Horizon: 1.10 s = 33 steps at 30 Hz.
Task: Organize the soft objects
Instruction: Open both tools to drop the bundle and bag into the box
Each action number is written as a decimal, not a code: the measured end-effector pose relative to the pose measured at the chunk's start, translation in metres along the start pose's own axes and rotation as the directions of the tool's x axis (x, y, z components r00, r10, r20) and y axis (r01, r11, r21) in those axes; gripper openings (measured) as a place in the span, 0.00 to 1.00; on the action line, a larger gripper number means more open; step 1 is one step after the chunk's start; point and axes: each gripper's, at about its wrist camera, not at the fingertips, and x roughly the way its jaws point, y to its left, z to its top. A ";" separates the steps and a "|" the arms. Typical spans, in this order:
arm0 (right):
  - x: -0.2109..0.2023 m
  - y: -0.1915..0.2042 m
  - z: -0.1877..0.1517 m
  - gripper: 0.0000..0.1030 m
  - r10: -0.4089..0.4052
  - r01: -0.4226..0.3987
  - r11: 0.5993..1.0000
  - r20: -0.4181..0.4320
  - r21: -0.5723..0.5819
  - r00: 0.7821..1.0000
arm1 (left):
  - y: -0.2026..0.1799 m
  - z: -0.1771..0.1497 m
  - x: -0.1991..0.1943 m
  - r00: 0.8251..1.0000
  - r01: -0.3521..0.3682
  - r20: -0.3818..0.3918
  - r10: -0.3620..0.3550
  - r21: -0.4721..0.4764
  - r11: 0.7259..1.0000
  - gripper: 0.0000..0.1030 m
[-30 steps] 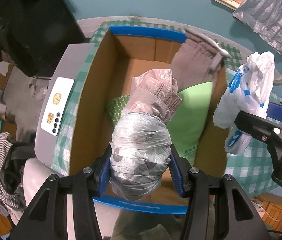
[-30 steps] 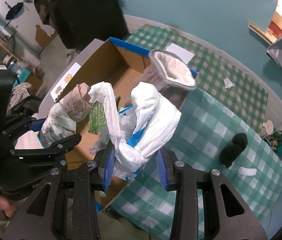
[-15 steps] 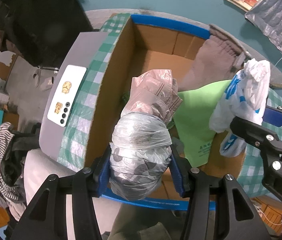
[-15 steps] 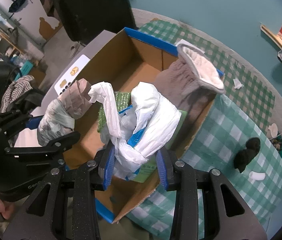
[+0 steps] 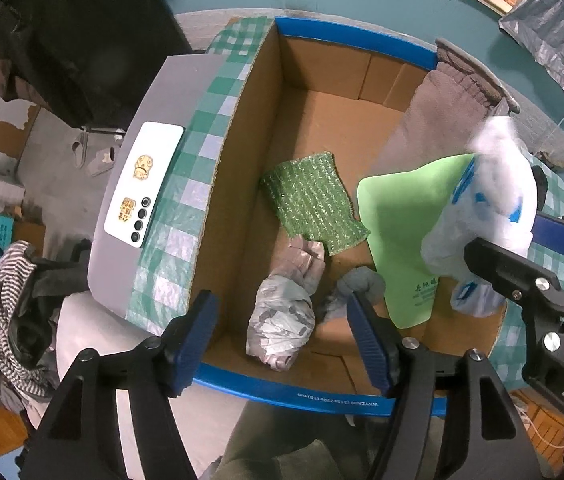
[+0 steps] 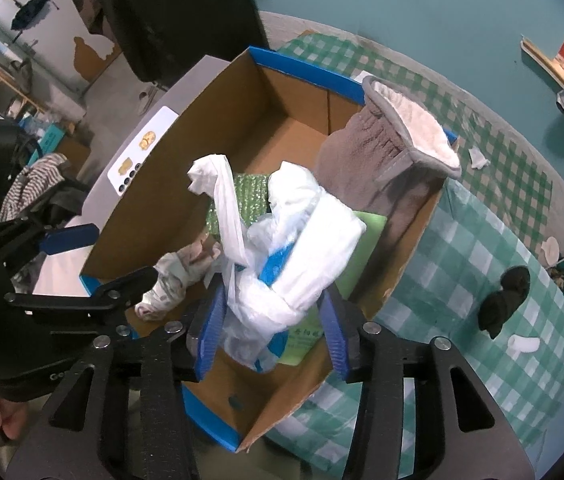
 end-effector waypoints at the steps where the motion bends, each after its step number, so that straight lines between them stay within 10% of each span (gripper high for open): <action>1: -0.001 -0.001 0.000 0.50 -0.002 0.002 1.000 0.002 0.006 1.000 | 0.000 0.000 0.000 1.000 -0.001 -0.001 0.001 -0.001 1.000 0.67; 33: -0.026 -0.056 -0.032 0.56 -0.057 0.055 0.989 0.011 0.137 0.998 | -0.052 0.004 -0.025 0.998 0.031 0.060 -0.036 0.071 0.997 0.67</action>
